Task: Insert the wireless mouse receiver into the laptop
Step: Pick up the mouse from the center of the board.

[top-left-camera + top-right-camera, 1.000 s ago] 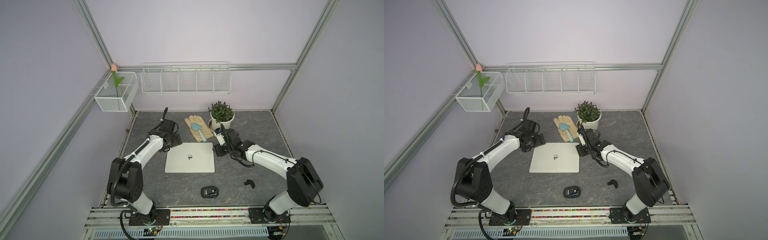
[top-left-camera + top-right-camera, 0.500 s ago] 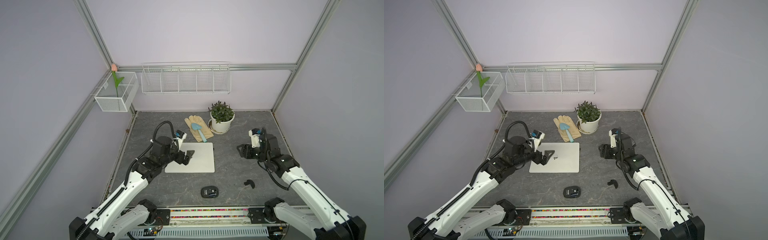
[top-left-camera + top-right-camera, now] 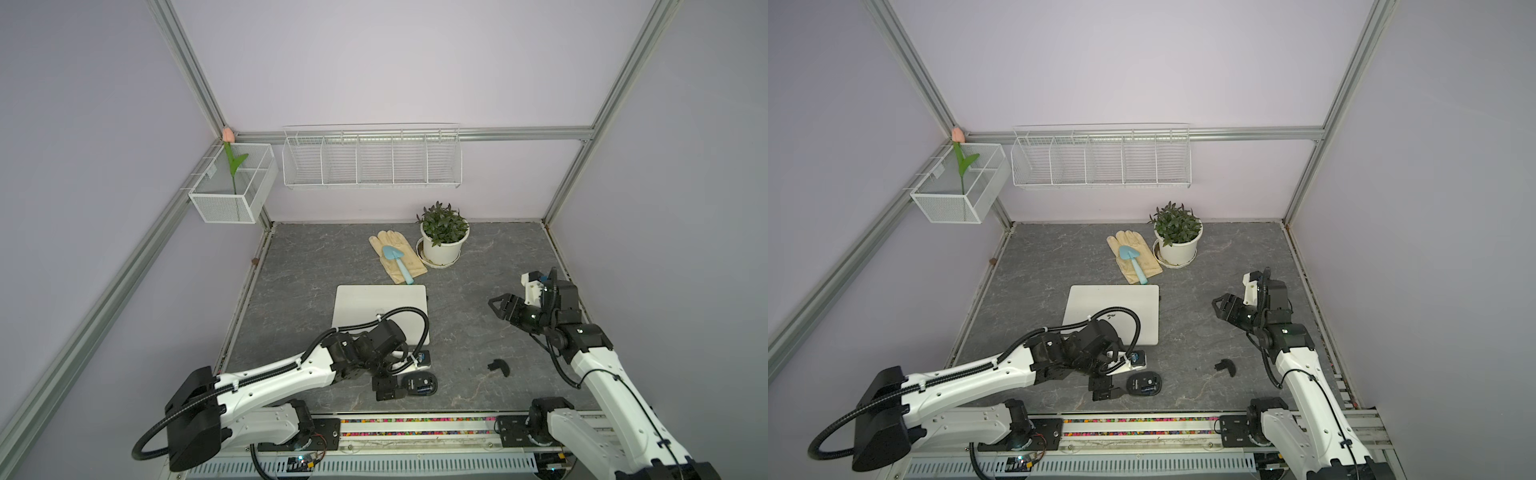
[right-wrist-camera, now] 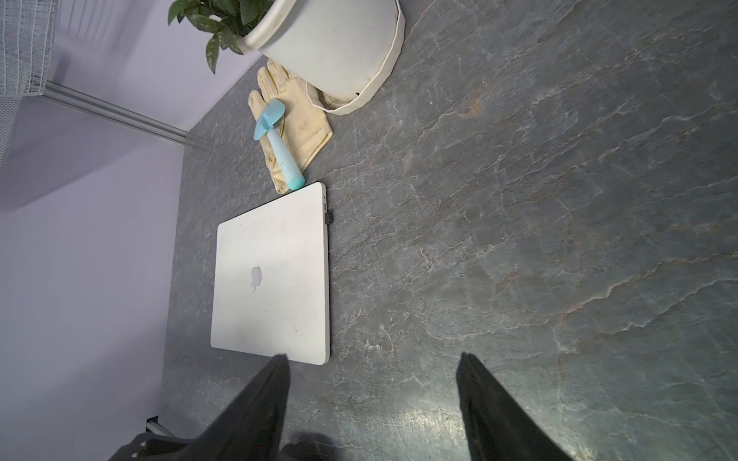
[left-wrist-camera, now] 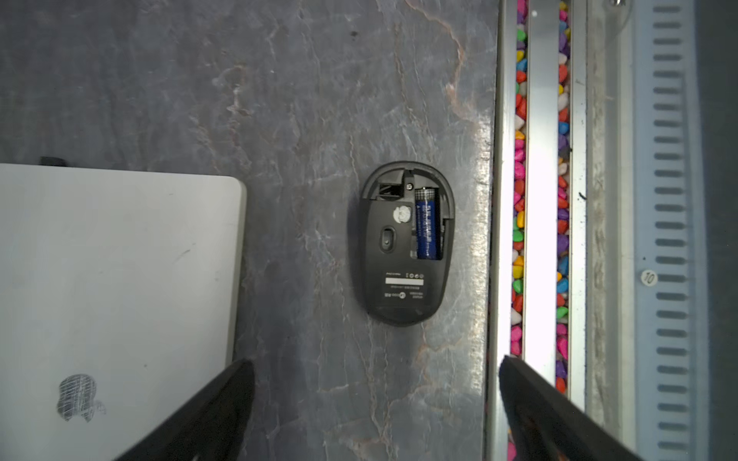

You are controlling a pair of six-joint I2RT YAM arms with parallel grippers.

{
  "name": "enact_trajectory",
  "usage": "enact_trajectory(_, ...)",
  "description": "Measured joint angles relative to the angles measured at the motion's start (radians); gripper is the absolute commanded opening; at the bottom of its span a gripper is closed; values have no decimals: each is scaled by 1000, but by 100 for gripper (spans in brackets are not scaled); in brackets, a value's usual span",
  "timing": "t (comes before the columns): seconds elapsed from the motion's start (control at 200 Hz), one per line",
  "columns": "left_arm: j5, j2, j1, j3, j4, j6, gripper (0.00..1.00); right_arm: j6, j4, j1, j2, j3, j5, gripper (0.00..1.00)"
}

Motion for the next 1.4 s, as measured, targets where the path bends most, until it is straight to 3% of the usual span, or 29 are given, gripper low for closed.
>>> enact_trajectory(0.17,-16,144,-64,43,24,-19,96,-1,16,-3,0,0,-2,70)
enact_trajectory(0.655,-86,359,-70,97,52,-62,88,-25,28,-9,-3,0,6,70)
enact_trajectory(0.76,-100,372,-71,104,45,-66,82,-31,27,-9,-10,0,14,70)
enact_trajectory(0.925,-118,389,-71,117,41,-79,63,-42,27,-13,-19,0,23,69)
enact_trajectory(1.14,-136,391,-71,129,33,-87,38,-61,-3,-16,-3,4,36,59)
enact_trajectory(1.405,-161,346,-62,140,34,-85,35,-130,-172,-6,125,28,77,57)
